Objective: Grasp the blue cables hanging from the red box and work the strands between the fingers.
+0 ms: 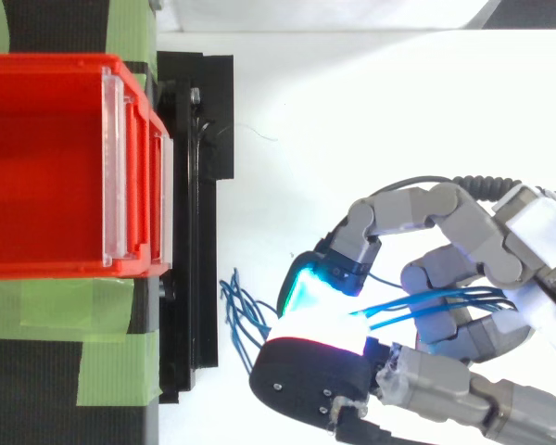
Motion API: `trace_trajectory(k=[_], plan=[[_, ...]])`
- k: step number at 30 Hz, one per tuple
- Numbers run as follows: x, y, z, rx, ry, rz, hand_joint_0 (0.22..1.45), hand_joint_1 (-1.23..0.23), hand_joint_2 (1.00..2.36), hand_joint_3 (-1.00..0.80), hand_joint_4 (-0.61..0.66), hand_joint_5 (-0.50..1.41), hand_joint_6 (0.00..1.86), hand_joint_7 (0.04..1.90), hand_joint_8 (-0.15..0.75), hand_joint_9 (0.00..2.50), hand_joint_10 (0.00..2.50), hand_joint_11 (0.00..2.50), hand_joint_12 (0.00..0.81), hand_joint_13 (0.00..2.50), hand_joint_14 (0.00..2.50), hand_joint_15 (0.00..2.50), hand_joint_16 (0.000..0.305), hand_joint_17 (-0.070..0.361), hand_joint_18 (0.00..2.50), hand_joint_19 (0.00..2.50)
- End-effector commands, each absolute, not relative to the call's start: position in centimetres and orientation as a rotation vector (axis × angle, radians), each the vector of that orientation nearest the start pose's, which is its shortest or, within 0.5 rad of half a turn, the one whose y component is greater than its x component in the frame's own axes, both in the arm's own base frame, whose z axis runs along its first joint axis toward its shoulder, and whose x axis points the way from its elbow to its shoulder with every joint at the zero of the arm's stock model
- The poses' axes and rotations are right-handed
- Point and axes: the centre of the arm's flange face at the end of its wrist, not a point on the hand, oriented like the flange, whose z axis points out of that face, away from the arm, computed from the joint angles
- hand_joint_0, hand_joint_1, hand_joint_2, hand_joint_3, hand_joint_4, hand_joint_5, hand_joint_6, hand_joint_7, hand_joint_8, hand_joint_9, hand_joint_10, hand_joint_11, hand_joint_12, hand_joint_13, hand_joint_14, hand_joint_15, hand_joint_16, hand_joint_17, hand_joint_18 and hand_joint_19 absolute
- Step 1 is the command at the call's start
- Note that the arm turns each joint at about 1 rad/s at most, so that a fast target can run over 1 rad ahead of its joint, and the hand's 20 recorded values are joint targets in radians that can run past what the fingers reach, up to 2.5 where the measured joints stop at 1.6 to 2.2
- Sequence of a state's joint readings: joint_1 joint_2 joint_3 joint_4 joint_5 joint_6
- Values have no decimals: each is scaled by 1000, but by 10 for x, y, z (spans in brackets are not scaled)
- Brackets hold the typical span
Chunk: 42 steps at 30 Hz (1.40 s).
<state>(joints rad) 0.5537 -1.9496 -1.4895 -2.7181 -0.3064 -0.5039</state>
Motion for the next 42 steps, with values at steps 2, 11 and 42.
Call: trace_trajectory(k=[2, 11, 42], plan=[[607, 107, 347, 1250, 914, 361, 1116, -617, 1006, 368, 303, -30, 1492, 977, 507, 1641, 2500, 2500, 726, 1976, 2500, 1785, 259, 194, 2500, 608], [604, 105, 345, 1240, 946, 327, 1115, -617, 1006, 369, 304, -31, 1492, 977, 507, 1641, 2500, 2500, 726, 1976, 2500, 1785, 259, 194, 2500, 608], [602, 104, 344, 1230, 971, 308, 1113, -619, 1006, 376, 306, -35, 1490, 981, 507, 1641, 2500, 2500, 726, 1976, 2500, 1785, 259, 194, 2500, 608]])
